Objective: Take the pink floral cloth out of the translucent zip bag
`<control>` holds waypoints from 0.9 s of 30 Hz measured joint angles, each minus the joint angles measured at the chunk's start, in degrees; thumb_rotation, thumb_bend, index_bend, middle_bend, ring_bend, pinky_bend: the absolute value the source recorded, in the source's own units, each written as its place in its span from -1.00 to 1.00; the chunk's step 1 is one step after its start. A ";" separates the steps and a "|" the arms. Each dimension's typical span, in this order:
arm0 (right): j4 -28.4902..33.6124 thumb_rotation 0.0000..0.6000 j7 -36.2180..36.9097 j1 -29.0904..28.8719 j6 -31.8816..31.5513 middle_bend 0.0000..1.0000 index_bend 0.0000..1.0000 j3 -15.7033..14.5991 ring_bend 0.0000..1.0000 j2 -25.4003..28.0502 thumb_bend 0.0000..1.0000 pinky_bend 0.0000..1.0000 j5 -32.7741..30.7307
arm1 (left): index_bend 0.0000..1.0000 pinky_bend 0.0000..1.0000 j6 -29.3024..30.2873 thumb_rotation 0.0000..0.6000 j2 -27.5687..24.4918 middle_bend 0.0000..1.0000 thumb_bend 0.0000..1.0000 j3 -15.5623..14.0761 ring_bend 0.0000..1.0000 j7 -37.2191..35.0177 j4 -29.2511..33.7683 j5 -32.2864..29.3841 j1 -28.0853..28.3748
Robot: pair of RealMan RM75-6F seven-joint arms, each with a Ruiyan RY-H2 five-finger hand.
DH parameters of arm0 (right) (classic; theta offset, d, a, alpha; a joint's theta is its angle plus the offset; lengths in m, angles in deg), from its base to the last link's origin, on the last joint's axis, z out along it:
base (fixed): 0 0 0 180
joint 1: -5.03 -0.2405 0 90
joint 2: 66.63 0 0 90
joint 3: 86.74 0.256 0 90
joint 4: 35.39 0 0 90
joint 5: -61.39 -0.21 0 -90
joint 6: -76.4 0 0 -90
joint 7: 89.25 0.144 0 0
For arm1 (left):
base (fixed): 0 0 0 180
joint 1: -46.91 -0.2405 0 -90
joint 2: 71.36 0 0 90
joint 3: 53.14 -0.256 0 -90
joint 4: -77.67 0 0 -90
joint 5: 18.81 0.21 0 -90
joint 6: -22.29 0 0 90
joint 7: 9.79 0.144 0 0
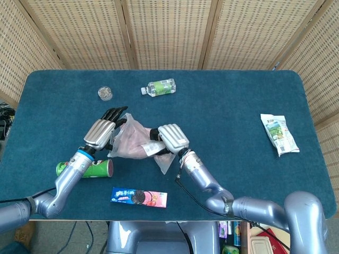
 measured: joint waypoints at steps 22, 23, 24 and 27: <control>2.68 1.00 -2.25 -0.27 -0.61 0.31 0.23 0.45 0.22 0.88 0.45 0.37 -3.04 | 0.20 -1.00 -4.38 1.00 1.84 -1.00 0.07 0.25 -1.00 -0.58 -0.27 -2.64 3.73; 2.99 1.00 -2.37 -0.19 -0.72 0.31 0.23 0.34 0.22 1.00 0.45 0.37 -3.05 | 0.27 -1.00 -4.37 1.00 2.06 -1.00 0.07 0.27 -1.00 -0.56 -0.61 -2.62 3.97; 3.19 1.00 -2.46 -0.14 -0.80 0.31 0.23 0.27 0.22 1.09 0.45 0.37 -3.06 | 0.30 -1.00 -4.28 1.00 2.18 -1.00 0.07 0.27 -1.00 -0.52 -0.76 -2.58 4.08; 3.74 1.00 -2.69 0.05 -1.02 0.31 0.23 0.05 0.22 1.34 0.47 0.37 -3.10 | 0.31 -1.00 -3.80 1.00 2.42 -1.00 0.07 0.15 -1.00 -0.22 -1.04 -2.18 4.23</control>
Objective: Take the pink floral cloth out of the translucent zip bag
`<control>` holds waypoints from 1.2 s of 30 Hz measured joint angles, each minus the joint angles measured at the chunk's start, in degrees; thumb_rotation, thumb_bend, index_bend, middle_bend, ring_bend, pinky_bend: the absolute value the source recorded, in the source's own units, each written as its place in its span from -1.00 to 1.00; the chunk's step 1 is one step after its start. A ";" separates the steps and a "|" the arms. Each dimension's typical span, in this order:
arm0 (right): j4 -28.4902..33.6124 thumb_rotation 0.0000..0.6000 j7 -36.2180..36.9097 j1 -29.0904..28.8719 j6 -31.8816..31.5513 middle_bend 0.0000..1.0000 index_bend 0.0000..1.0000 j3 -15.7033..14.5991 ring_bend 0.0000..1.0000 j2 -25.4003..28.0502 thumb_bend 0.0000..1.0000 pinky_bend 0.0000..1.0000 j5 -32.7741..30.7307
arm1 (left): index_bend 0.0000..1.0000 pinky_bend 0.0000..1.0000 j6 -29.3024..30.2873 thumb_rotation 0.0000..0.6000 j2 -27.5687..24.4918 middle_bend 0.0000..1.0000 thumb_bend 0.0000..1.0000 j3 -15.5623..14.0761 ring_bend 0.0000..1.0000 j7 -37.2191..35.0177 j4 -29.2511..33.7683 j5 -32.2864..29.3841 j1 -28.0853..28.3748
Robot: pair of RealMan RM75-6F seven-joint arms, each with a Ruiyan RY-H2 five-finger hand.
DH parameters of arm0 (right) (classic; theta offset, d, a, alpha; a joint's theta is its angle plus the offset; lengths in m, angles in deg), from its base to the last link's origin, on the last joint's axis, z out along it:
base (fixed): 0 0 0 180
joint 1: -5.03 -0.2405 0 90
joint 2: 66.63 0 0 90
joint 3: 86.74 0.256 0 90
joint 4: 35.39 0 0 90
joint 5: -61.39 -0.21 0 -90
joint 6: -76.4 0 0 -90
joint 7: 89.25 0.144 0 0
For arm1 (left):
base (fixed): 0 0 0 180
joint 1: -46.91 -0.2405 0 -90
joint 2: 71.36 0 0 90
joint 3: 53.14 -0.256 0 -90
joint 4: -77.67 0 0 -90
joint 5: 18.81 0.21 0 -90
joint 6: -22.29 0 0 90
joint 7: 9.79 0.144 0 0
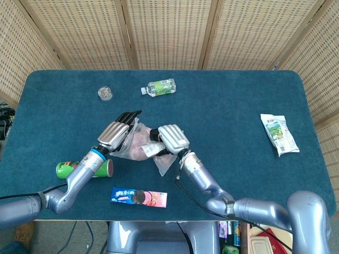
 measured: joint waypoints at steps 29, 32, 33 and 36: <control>9.96 1.00 2.93 6.10 4.34 -0.74 -0.85 -6.00 -0.78 16.18 -1.00 -0.74 2.96 | 0.32 -1.00 -1.62 1.00 5.98 -1.00 0.08 0.78 -1.00 -4.67 -6.51 -3.29 0.98; 9.92 1.00 3.62 8.41 0.93 -0.41 -0.85 -7.71 -0.41 17.51 -1.00 -0.46 8.35 | 0.32 -1.00 -1.95 1.00 5.93 -1.00 0.08 1.19 -1.00 -4.64 -6.47 -3.88 1.32; 9.68 1.00 3.95 9.17 -0.26 -0.28 -0.85 -8.41 -0.29 17.81 -1.00 -0.33 10.36 | 0.33 -1.00 -2.12 1.00 5.88 -1.00 0.08 1.32 -1.00 -4.52 -6.41 -4.14 1.46; 7.78 1.00 5.24 11.72 -4.49 -0.06 -0.83 -11.38 -0.09 18.66 -1.00 -0.03 18.18 | 0.33 -1.00 -2.50 1.00 5.83 -1.00 0.08 1.72 -1.00 -3.88 -6.30 -4.95 1.94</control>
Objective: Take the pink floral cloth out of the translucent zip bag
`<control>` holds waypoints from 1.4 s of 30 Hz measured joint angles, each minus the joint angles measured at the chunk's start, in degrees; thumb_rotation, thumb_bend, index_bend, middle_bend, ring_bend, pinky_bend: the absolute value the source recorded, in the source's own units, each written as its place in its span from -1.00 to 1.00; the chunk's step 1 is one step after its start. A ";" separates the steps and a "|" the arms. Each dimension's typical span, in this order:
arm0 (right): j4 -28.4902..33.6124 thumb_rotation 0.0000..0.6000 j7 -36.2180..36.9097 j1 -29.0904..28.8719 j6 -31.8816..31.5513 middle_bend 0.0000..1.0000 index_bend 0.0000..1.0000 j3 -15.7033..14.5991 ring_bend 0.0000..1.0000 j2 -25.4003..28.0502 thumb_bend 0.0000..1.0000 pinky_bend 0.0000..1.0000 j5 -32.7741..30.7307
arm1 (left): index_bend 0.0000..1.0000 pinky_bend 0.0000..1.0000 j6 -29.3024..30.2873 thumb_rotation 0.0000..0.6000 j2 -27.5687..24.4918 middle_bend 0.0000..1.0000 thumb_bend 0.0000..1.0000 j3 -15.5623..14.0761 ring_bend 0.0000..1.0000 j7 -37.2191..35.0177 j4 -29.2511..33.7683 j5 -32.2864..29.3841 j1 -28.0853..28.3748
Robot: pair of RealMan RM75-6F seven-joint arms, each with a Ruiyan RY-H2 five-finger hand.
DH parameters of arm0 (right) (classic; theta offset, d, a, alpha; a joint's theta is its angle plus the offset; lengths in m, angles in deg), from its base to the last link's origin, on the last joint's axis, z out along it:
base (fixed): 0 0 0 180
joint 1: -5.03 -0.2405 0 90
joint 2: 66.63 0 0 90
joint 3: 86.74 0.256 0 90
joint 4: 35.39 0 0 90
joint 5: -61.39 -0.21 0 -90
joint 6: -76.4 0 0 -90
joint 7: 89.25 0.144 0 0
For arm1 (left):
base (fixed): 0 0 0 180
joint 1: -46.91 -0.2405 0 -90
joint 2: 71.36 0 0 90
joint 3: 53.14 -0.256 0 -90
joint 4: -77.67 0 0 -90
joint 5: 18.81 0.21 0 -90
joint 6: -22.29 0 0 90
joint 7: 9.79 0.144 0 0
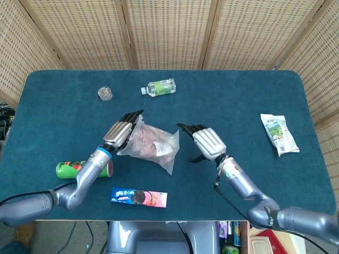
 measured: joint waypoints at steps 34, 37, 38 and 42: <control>-38.59 1.00 -15.65 -0.15 -21.42 0.46 -0.64 -17.90 0.34 -11.63 -1.00 0.79 47.21 | 0.33 -1.00 -1.34 1.00 0.00 -1.00 0.08 0.36 -1.00 11.01 3.19 -12.61 4.14; -38.66 1.00 -18.50 -1.08 -19.62 0.46 -0.64 -17.51 0.34 -12.48 -1.00 0.79 47.34 | 0.33 -1.00 -1.54 1.00 0.05 -1.00 0.08 0.48 -1.00 10.62 3.23 -12.99 4.21; -38.66 1.00 -19.94 -1.27 -18.53 0.46 -0.64 -17.34 0.34 -12.91 -1.00 0.79 47.21 | 0.33 -1.00 -1.65 1.00 0.00 -1.00 0.08 0.53 -1.00 10.49 3.26 -13.12 4.25; -37.90 1.00 -24.44 -1.61 -14.49 0.46 -0.64 -16.71 0.34 -14.32 -1.00 0.79 45.89 | 0.33 -1.00 -2.01 1.00 -0.17 -1.00 0.08 0.27 -1.00 10.74 3.28 -13.63 4.41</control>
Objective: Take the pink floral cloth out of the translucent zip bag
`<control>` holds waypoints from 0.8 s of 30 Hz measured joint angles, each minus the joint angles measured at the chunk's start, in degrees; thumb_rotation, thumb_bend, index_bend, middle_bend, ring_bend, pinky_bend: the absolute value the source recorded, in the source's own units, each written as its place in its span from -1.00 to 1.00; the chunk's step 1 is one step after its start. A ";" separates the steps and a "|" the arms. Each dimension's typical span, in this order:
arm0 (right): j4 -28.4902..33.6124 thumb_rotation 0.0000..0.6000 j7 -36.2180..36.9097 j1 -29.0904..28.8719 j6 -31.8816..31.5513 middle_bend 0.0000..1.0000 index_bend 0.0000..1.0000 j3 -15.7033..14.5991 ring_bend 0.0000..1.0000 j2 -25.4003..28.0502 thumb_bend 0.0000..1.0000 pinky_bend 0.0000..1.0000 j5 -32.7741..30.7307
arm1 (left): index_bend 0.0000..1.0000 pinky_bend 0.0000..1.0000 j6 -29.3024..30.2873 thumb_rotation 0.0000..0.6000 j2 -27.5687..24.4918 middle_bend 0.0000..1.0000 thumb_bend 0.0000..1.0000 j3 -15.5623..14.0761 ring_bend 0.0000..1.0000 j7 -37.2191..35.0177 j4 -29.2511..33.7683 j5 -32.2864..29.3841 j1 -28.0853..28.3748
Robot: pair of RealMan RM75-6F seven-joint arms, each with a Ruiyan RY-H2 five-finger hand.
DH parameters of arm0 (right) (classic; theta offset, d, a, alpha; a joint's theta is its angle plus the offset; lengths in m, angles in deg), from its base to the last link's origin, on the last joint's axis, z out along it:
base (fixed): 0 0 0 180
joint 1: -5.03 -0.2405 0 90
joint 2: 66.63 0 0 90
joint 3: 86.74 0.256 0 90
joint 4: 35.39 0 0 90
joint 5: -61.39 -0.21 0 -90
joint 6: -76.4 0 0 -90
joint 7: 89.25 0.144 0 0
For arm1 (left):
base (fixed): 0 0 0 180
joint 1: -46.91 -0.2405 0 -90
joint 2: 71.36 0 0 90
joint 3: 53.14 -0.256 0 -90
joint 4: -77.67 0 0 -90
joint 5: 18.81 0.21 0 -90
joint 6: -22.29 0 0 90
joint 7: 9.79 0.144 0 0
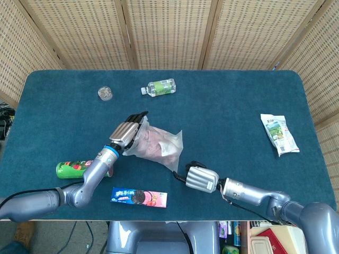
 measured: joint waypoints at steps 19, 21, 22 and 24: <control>3.31 1.00 -3.94 -2.50 5.78 0.46 -0.38 1.78 0.34 -3.02 -0.88 0.79 -4.00 | 0.33 -1.00 -0.52 1.00 -0.34 -1.00 0.08 -0.52 -1.00 -0.62 -0.41 -0.92 0.17; 2.97 1.00 -3.92 -2.79 5.96 0.46 -0.38 1.91 0.34 -3.47 -0.87 0.79 -4.19 | 0.33 -1.00 -0.74 1.00 -0.25 -1.00 0.08 -0.57 -1.00 -0.97 -0.61 -0.88 0.14; 2.75 1.00 -3.87 -2.91 6.04 0.46 -0.38 1.96 0.34 -3.67 -0.87 0.79 -4.30 | 0.33 -1.00 -0.82 1.00 -0.20 -1.00 0.08 -0.61 -1.00 -1.09 -0.64 -0.81 0.13; 2.21 1.00 -3.73 -3.16 6.35 0.46 -0.38 2.01 0.34 -4.23 -0.86 0.79 -4.55 | 0.33 -1.00 -0.87 1.00 -0.07 -1.00 0.08 -0.73 -1.00 -1.23 -0.69 -0.54 0.12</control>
